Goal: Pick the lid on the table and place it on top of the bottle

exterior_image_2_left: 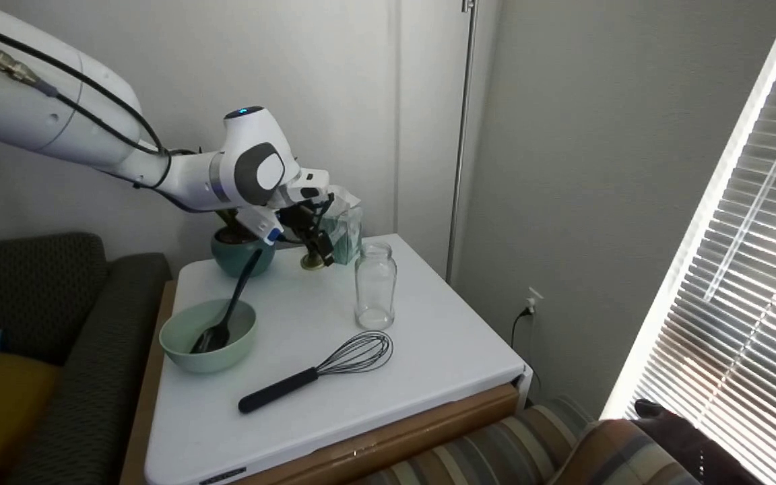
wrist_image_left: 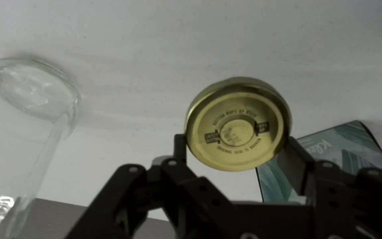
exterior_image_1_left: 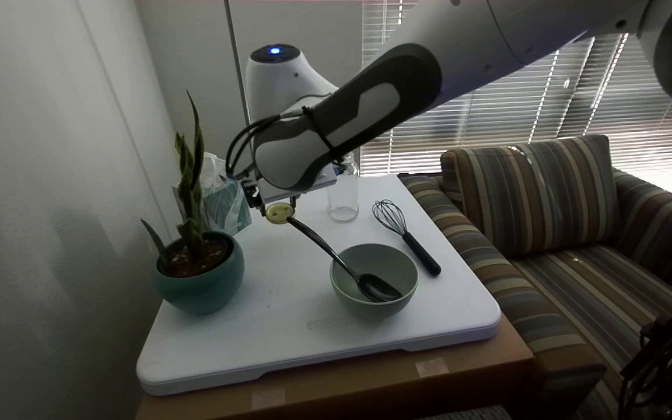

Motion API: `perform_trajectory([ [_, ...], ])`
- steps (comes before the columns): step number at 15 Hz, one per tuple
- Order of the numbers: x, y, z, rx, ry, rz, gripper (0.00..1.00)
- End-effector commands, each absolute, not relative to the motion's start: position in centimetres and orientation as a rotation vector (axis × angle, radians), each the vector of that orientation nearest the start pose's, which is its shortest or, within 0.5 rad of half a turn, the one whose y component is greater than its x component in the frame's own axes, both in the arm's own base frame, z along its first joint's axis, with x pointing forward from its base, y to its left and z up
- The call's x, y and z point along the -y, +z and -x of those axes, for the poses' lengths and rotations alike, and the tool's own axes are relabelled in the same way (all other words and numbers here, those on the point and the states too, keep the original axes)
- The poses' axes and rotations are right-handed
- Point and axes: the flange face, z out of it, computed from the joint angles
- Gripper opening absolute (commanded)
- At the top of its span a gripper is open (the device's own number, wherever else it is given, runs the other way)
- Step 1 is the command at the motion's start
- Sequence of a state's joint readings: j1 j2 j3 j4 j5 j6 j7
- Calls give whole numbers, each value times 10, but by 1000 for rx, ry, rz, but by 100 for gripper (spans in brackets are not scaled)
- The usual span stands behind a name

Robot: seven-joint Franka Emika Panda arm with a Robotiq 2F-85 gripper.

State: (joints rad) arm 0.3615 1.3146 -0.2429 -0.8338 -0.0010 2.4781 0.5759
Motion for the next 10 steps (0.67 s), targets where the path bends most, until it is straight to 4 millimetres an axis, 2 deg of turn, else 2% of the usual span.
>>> perform_trajectory([
  [1,-200,165,-798,-332,-716,3135,45],
  [5,-200,222,-809,-326,-733,3125,45],
  [10,-177,307,-812,-381,-594,3143,45],
])
